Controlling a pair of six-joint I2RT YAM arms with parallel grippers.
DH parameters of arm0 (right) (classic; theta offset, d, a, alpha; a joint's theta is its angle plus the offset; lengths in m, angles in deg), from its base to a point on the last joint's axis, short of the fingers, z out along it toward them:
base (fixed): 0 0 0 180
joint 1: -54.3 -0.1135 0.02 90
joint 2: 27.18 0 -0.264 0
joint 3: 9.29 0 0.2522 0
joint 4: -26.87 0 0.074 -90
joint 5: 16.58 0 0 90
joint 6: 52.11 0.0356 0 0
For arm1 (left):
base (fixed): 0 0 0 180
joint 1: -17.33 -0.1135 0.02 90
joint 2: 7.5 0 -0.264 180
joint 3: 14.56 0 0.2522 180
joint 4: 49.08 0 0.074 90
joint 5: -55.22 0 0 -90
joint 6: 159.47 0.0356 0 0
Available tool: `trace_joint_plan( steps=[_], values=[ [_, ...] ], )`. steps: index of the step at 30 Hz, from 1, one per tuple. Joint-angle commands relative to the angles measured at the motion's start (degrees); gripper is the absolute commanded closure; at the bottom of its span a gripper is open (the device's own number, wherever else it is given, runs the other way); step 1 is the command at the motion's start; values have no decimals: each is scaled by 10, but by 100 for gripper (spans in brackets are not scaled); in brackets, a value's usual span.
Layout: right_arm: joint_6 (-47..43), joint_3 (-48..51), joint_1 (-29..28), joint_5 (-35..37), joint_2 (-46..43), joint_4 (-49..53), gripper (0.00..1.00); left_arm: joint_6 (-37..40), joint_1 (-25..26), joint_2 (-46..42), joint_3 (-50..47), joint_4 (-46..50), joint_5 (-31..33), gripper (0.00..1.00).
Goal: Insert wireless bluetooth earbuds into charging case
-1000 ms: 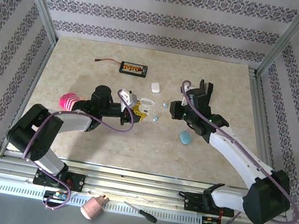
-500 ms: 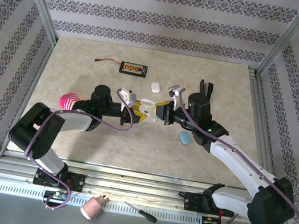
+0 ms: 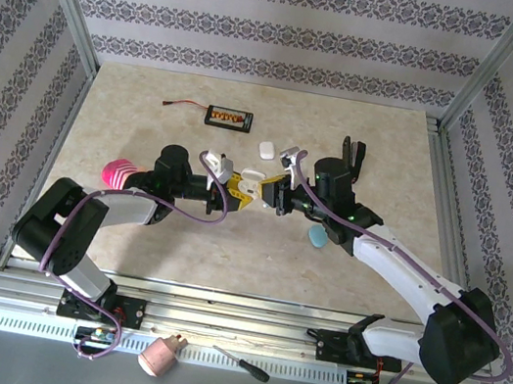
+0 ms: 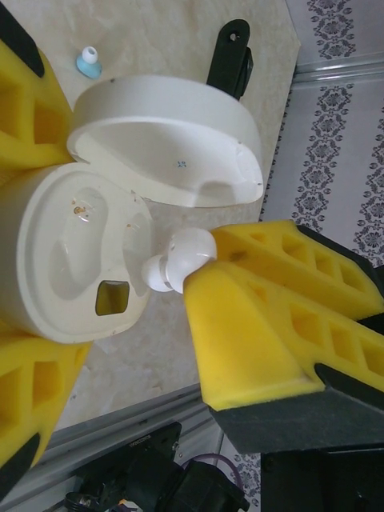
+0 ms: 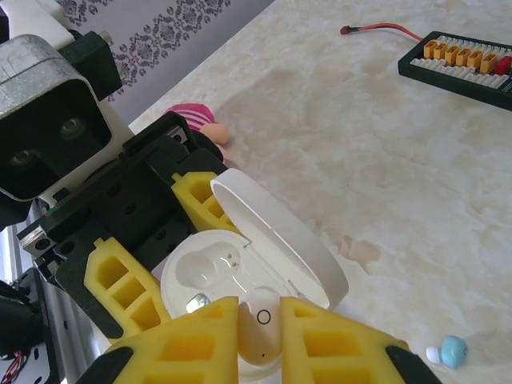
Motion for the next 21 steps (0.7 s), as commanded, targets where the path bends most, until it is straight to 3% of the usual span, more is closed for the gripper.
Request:
trace_joint_plan(
  steps=[1,15,21],
  values=[
    [-11,-17,-5,-9,9,-16,85,-10,-4,-2,20,-30,-25,76],
    [-24,-4,-5,-31,22,-2,84,-11,-4,-3,17,-36,-11,76],
    [-26,-6,-3,-11,1,-3,59,1,-5,-7,11,-28,-2,76]
  ],
)
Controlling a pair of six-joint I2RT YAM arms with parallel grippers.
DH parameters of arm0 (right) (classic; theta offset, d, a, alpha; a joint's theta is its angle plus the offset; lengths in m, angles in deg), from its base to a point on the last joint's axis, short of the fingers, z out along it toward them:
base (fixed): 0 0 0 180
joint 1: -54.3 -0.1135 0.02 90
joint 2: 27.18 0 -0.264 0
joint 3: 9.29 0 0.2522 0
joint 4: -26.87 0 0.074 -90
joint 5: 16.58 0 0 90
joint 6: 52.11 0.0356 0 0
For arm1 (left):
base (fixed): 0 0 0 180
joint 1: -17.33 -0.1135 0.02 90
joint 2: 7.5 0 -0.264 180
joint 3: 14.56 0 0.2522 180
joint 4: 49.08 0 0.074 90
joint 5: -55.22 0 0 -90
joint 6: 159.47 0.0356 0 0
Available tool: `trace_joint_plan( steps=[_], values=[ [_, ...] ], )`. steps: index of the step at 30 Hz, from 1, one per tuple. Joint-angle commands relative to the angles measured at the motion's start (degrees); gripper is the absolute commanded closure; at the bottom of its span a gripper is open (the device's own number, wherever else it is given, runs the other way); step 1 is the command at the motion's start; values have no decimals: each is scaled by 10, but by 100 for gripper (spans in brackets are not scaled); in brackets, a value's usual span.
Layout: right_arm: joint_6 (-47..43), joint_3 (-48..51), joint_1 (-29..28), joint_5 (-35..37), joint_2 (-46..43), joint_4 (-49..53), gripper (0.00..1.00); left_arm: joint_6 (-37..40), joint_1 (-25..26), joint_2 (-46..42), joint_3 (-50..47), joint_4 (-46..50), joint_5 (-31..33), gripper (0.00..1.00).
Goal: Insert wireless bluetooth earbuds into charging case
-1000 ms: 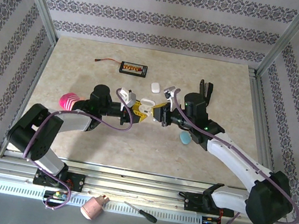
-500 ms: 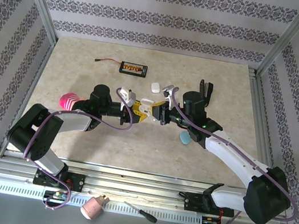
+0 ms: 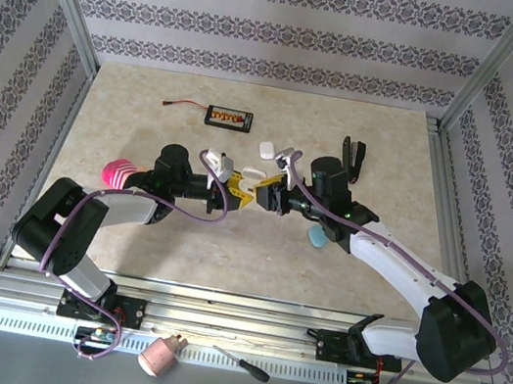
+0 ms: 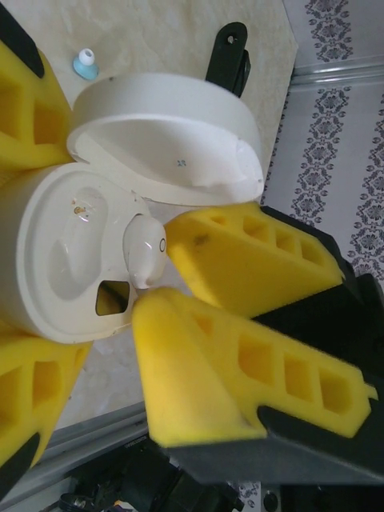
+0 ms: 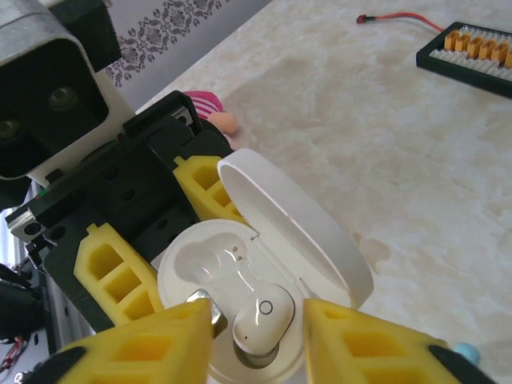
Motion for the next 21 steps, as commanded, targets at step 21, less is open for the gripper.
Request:
trace_joint_plan(
  steps=[21],
  values=[
    [-27,-2,-47,84,42,-53,39,-4,-174,-26,19,-35,88,78]
  ],
)
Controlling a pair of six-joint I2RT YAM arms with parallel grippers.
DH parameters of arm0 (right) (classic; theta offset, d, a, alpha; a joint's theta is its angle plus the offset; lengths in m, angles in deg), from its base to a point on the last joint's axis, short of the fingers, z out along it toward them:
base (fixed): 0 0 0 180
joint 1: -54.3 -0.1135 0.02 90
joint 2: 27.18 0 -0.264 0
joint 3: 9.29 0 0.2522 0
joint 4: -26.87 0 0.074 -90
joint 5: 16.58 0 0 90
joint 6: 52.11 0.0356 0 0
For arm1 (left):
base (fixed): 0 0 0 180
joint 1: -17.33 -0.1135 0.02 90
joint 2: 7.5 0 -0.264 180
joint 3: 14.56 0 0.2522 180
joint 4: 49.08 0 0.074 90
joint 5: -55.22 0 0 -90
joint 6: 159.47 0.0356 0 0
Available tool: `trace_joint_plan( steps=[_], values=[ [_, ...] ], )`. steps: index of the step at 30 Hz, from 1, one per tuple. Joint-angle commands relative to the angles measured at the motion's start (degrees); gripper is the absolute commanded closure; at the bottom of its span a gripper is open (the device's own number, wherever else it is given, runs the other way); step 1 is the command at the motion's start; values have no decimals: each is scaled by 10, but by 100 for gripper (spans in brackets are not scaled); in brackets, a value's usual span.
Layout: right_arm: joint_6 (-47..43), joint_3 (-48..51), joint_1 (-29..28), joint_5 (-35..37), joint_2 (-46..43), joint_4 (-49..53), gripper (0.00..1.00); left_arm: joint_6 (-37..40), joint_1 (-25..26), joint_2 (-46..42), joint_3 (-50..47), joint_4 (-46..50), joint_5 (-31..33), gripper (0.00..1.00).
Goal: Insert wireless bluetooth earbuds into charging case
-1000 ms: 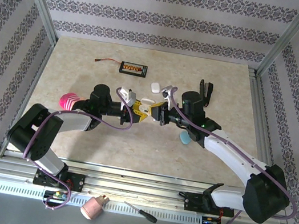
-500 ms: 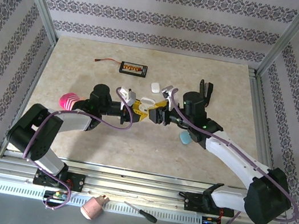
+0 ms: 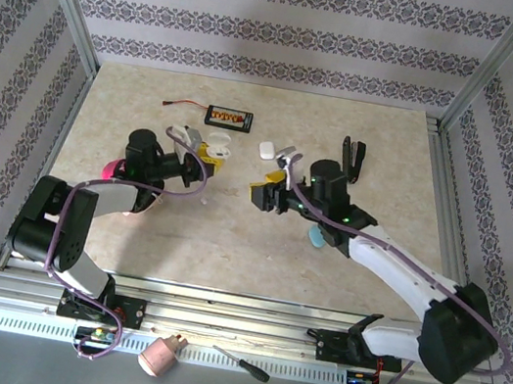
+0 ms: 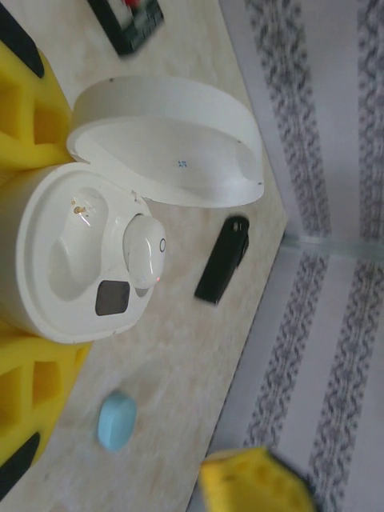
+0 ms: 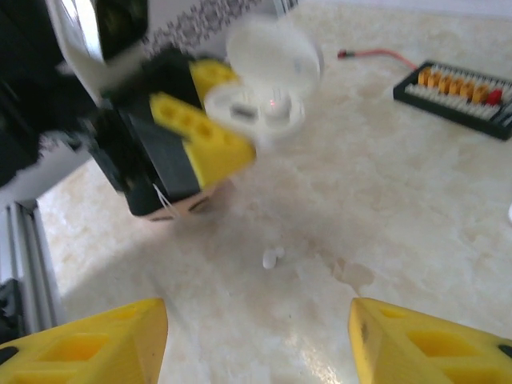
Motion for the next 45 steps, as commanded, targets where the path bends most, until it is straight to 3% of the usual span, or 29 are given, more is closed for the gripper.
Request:
trace_joint_plan(
  steps=[1,12,20,38,45],
  values=[
    [-41,-25,-30,37,49,-2,39,-8,-24,-24,23,-25,36,78],
    [-178,-155,-107,69,275,12,43,-75,-87,-22,29,-79,49,78],
    [-203,-239,-125,65,389,33,51,-76,-102,-42,20,-71,50,78],
    [-194,-324,-124,116,488,81,67,-75,-106,-57,16,-60,42,78],
    [-195,-307,-120,108,471,72,82,-74,-106,-57,19,-56,41,78]
  ],
)
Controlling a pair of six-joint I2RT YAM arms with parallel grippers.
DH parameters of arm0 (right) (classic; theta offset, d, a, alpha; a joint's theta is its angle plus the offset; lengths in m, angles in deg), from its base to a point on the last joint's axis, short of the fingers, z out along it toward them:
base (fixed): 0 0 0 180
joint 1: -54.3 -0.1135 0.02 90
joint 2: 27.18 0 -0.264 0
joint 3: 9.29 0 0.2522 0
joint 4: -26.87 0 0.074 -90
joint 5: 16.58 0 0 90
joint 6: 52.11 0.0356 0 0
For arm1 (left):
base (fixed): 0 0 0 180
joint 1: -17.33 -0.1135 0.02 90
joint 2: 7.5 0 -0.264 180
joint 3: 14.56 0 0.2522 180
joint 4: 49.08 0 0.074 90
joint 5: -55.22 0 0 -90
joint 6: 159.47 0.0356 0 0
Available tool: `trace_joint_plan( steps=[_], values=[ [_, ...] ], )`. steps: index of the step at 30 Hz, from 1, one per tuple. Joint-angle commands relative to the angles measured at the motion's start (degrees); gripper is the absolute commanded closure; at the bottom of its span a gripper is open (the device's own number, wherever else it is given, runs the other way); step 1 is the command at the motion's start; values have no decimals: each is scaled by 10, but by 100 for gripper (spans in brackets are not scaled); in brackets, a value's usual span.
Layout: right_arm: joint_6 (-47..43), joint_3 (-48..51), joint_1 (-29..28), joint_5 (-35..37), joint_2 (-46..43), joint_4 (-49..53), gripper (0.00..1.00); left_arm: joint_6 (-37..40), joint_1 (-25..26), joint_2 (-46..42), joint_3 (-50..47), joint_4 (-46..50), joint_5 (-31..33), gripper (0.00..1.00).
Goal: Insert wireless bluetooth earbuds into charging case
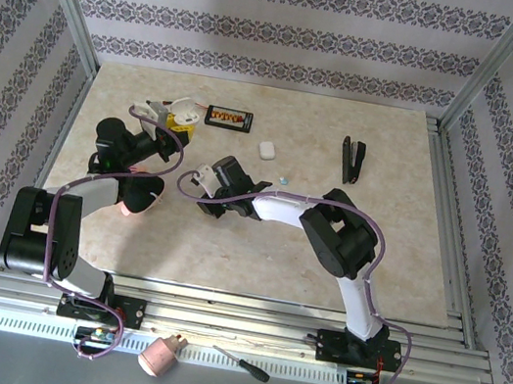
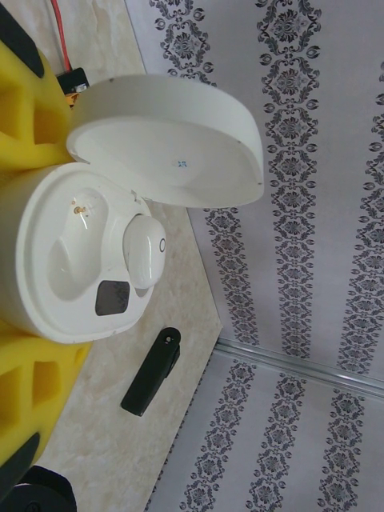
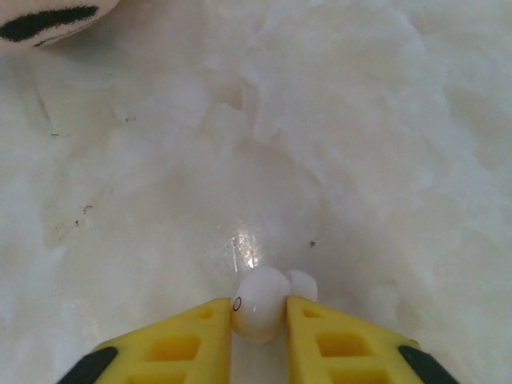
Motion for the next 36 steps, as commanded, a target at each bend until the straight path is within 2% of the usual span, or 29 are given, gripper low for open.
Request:
trace_joint_plan(
  steps=[1,11,27,33,36],
  values=[
    [-4,8,3,-3,-7,6,83,-11,-9,-14,3,-17,-9,78],
    [5,65,17,-32,-59,-10,85,-7,-9,-18,-2,-10,-12,78],
    [36,281,38,-26,-220,-4,84,-18,-7,-24,-7,-16,-27,78],
    [50,297,57,-11,-222,-4,76,-30,-4,-13,-9,-35,-27,78],
    [52,298,65,5,-226,-3,62,-34,-4,-12,-8,-41,-29,78]
  ],
)
